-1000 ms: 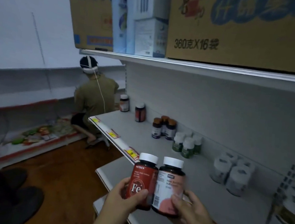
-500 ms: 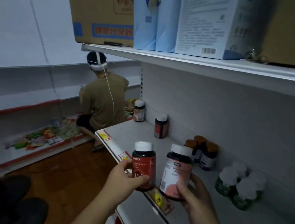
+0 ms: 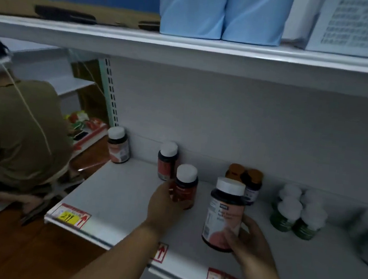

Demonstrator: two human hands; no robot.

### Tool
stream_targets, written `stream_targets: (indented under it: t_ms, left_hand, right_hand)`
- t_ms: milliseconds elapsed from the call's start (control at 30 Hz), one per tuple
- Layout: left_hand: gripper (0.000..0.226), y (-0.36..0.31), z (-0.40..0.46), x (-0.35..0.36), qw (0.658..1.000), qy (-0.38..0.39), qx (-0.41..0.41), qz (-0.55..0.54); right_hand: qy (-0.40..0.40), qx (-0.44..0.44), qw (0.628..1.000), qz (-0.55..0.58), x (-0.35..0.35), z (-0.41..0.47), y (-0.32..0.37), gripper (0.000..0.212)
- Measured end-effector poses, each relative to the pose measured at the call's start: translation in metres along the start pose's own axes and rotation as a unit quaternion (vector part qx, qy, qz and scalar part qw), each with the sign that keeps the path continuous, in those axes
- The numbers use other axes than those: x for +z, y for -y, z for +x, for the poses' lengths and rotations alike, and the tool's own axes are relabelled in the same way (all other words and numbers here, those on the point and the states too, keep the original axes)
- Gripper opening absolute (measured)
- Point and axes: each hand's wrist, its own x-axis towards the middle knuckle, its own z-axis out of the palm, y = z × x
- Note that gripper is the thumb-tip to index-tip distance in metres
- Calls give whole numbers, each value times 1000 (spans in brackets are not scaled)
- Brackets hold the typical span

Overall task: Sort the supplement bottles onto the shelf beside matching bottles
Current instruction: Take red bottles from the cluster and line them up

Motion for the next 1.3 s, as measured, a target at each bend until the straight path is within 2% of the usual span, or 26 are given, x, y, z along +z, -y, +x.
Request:
stream_targets:
  t_ms: [67,167,200,233,267,300,333,367,400,500,600,633,700,767,867,933,1033,1067,1133,1167,1300]
  left_hand:
    - [39,-2,7,2,1000,9,1,6]
    - [64,-2,7,2,999,-44,-1,3]
    - [63,-1,1,3,997,-72,15,13]
    - [53,0,-6,4,996,-77,38,33]
    - [40,0,-14,6,995,-49,64,60]
    - [30,-2,-22,9,991,4,89,98]
    - [26,-4,-27,14,984,58,108,131]
    - [29,-3,-27,20,977,96,118,150]
    - [34,-2,-23,25,973,109,122,161]
    - [44,-1,-1,30,973,88,118,175]
    - [42,0,20,27,973,90,97,189]
    - [40,0,24,26,972,94,94,192]
    - [36,-2,32,25,971,106,98,189]
    - [35,-1,39,25,972,118,101,174]
    - [32,2,51,21,969,152,108,162]
    - [30,4,59,12,966,188,111,139]
    - [24,3,63,-17,961,237,108,96]
    - [20,3,64,-32,960,240,115,82]
    - [25,10,67,-68,965,216,133,60]
    - [26,17,70,-90,969,195,136,66]
    - [18,56,96,-175,983,114,104,99]
  right_hand:
    - [-25,3,1000,15,4,0,-1,49]
    - [-45,-5,999,23,5,1,1,31]
    - [-45,-7,999,24,5,2,2,36]
    - [-49,-9,998,30,6,4,4,50]
    - [-54,-10,998,35,6,6,4,64]
    - [-64,-11,997,47,7,8,4,66]
    - [-71,-11,995,65,8,10,3,56]
    - [-71,-8,994,79,10,11,4,50]
    - [-65,-8,994,86,12,13,3,53]
    - [-23,-17,997,77,18,19,5,82]
    - [-15,-16,995,96,21,22,4,66]
    - [-14,-21,995,98,23,22,4,70]
    - [-21,-23,996,85,27,24,2,90]
    - [-34,-24,996,74,30,27,1,91]
    - [-67,-43,995,65,40,32,-2,106]
    - [-79,-51,993,64,51,36,-3,108]
    - [-54,-64,996,32,81,40,-6,102]
    - [-36,-61,997,12,92,43,-9,90]
    - [-14,-56,998,-15,114,51,-18,46]
    - [-18,-49,998,-46,127,57,-23,38]
    - [9,-42,985,-168,180,89,-53,40]
